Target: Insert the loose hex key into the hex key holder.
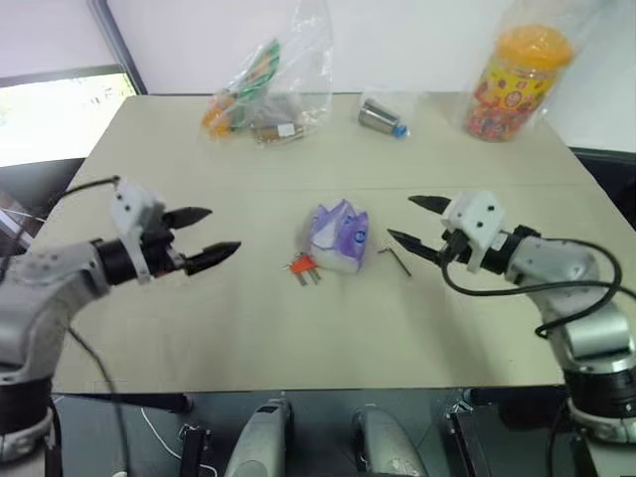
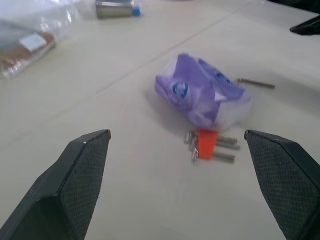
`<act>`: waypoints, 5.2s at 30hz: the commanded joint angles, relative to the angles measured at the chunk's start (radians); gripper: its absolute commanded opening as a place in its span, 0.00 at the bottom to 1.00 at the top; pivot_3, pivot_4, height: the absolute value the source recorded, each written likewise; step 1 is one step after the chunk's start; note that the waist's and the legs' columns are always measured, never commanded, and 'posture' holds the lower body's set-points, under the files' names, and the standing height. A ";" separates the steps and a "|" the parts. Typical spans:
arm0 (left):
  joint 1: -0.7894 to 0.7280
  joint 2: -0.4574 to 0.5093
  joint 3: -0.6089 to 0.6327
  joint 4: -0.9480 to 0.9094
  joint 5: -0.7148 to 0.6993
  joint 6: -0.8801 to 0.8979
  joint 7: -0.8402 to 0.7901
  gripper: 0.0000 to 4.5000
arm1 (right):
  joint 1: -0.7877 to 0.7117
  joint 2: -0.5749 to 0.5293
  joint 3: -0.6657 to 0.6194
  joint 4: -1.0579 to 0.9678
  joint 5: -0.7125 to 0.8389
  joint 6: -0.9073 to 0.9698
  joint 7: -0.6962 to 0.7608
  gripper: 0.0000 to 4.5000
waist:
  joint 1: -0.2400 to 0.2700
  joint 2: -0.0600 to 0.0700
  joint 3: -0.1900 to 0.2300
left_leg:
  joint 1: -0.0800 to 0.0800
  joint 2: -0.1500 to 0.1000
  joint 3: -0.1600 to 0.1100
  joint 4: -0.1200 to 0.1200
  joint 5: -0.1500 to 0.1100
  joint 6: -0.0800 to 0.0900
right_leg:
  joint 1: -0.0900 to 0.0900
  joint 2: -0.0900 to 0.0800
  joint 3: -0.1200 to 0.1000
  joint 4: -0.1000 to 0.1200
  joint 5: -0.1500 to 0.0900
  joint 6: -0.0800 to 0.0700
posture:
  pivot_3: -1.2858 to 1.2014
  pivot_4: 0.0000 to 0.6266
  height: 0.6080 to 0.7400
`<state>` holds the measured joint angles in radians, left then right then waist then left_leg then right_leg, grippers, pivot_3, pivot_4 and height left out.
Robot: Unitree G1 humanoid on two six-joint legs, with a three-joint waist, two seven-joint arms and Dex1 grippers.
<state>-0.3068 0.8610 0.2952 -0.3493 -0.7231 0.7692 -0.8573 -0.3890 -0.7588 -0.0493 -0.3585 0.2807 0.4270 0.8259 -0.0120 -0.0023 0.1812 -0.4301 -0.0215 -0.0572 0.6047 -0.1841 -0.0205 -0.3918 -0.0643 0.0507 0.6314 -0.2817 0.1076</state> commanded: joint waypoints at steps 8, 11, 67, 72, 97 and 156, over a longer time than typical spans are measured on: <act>-0.049 0.003 0.017 -0.021 -0.061 0.005 -0.006 1.00 | -0.143 -0.068 0.010 -0.045 0.090 0.099 0.109 0.70 | -0.001 0.000 0.001 | 0.000 0.000 0.000 -0.002 0.000 0.000 | -0.002 0.000 0.000 0.000 0.000 0.000 | 0.52 0.24 1.00; -0.055 -0.013 0.025 -0.016 -0.077 0.016 0.019 1.00 | -0.147 -0.075 0.017 -0.045 0.087 0.107 0.116 0.70 | 0.001 -0.001 0.001 | 0.000 0.000 0.000 -0.002 0.000 0.000 | -0.002 0.000 0.000 0.000 0.000 0.000 | 0.52 0.24 1.00; 0.125 -0.077 0.103 -0.184 -0.097 0.016 0.258 1.00 | -0.153 0.373 0.210 0.417 -0.352 -0.280 -0.310 0.01 | -0.002 -0.002 0.001 | 0.002 -0.001 0.001 -0.002 0.001 -0.001 | -0.002 0.003 0.001 0.004 0.001 0.002 | 0.52 0.24 1.00; 0.107 -0.095 0.069 -0.169 -0.081 -0.005 0.259 1.00 | -0.234 0.447 -0.015 0.487 -0.514 -0.149 -0.865 0.01 | 0.001 -0.003 0.001 | 0.002 -0.002 0.001 -0.003 0.002 -0.003 | -0.004 0.002 0.001 0.008 0.001 0.001 | 0.52 0.24 1.00; 0.035 -0.133 -0.006 -0.126 -0.041 -0.040 0.250 1.00 | -0.530 0.486 -0.390 0.743 -0.584 0.314 -1.546 0.01 | -0.013 -0.003 0.000 | 0.002 -0.002 0.004 -0.007 0.005 -0.005 | -0.011 0.005 0.002 0.018 0.001 0.002 | 0.52 0.24 1.00; 0.159 -0.060 0.031 -0.124 -0.046 -0.015 0.144 1.00 | -0.336 0.367 0.471 0.579 -0.293 -0.050 -0.043 0.99 | -0.030 -0.005 0.002 | 0.002 0.000 0.001 -0.007 0.005 -0.006 | -0.010 0.005 0.001 0.017 0.001 0.001 | 0.52 0.24 1.00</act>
<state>-0.1494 0.7874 0.2930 -0.4441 -0.7546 0.7587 -0.7077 -0.7096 -0.4007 0.4276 0.2218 0.0012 0.4092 0.7836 -0.0416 -0.0078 0.1831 -0.4277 -0.0211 -0.0566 0.5978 -0.1795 -0.0262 -0.4015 -0.0592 0.0515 0.6479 -0.2811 0.1085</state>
